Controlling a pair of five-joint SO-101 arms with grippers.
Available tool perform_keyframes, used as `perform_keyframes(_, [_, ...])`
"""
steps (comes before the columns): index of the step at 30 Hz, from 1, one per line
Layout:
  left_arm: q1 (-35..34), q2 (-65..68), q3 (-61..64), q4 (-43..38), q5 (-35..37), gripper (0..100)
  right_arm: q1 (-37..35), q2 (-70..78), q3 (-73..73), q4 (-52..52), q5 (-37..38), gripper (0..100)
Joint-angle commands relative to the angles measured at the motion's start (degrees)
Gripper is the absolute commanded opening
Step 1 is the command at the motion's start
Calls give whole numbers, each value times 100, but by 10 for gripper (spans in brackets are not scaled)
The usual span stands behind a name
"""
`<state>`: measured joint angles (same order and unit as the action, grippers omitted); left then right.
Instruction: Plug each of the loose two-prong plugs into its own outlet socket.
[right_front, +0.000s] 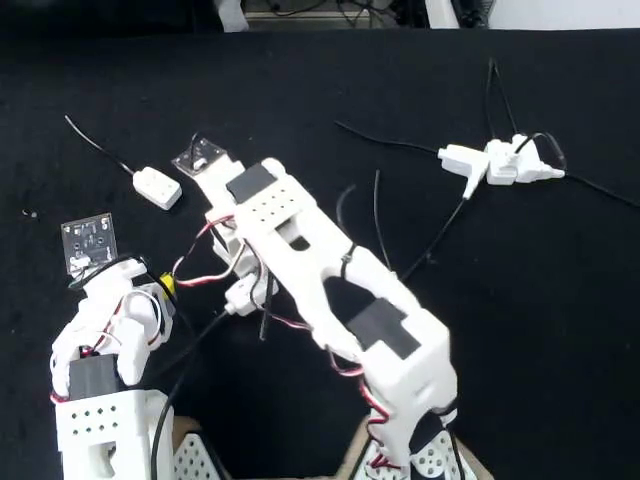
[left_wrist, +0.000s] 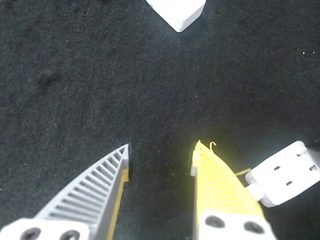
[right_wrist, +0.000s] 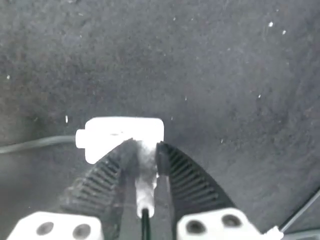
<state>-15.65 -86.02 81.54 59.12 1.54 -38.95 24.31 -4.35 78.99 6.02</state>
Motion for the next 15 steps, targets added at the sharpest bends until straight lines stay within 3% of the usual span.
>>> perform_keyframes(1, [-57,-62,-48,9,-35,206,-352,-66,655,-53,26,11])
perform_keyframes(15, [-57,-62,-48,9,-35,206,-607,48,936,-229,-53,11])
